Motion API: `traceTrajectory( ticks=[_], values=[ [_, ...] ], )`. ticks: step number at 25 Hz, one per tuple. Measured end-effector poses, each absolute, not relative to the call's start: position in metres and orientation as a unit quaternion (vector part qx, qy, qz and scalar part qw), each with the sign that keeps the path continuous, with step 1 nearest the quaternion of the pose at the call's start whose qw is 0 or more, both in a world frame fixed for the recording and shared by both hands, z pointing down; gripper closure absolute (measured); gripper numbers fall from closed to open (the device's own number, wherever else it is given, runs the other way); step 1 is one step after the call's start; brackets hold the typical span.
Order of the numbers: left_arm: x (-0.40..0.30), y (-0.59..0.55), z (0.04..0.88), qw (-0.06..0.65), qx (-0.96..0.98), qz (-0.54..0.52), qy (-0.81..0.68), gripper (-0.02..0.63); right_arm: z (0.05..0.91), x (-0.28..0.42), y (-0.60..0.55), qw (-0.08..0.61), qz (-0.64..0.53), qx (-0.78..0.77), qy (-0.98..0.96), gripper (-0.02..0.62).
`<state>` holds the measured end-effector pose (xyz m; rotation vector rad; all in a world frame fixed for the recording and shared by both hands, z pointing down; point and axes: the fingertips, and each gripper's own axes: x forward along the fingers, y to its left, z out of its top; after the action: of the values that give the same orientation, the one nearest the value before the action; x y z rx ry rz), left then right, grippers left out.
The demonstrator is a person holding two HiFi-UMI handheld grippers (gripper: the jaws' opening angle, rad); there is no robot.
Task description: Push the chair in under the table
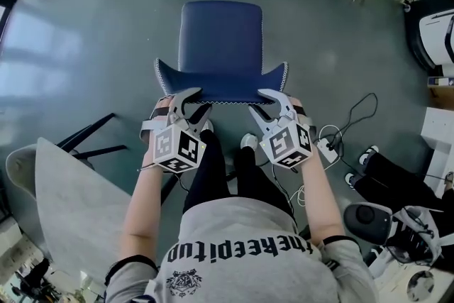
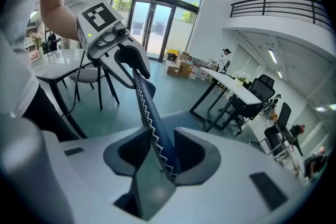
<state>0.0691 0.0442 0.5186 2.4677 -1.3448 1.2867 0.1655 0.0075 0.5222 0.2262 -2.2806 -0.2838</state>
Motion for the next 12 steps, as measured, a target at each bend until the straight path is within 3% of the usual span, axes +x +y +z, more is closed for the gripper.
traceTrajectory(
  ticks=[12],
  values=[
    [0.0643,0.0444,0.5189,0.044,0.793,0.424,-0.435,0.448,0.5229,0.159,0.006,0.402,-0.101,0.1,-0.904,0.459]
  ],
)
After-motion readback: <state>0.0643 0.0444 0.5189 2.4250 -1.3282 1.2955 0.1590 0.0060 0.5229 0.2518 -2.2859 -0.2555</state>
